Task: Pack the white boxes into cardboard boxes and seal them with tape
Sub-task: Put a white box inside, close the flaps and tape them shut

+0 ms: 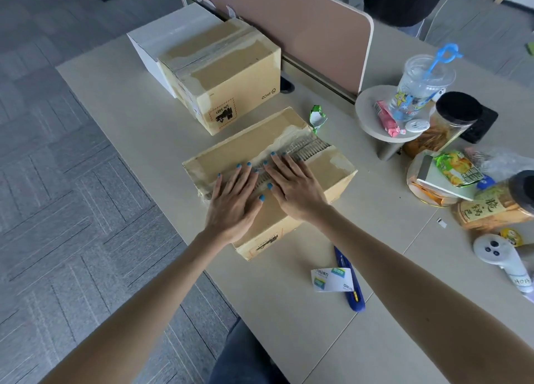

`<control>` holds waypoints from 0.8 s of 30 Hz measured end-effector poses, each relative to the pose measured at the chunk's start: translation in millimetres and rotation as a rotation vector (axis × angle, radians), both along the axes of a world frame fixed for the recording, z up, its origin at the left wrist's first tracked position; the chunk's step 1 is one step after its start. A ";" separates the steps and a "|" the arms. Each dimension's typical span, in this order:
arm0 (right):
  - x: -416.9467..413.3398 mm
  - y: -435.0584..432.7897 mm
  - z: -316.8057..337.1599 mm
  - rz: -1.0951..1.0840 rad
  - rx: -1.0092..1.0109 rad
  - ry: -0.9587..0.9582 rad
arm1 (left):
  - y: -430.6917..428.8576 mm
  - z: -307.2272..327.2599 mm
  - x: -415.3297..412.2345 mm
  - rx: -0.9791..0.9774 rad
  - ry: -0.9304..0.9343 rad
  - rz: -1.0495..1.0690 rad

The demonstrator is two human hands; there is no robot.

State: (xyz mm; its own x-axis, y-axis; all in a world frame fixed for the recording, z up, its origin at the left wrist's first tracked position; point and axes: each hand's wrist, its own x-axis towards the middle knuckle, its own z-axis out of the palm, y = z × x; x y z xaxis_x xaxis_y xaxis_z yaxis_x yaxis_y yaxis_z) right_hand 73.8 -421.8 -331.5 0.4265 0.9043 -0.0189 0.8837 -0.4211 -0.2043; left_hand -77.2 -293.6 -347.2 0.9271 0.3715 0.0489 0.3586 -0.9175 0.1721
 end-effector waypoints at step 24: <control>18.5 -32.0 6.0 0.077 -0.082 -0.045 | 22.8 12.3 4.6 0.058 0.039 -0.299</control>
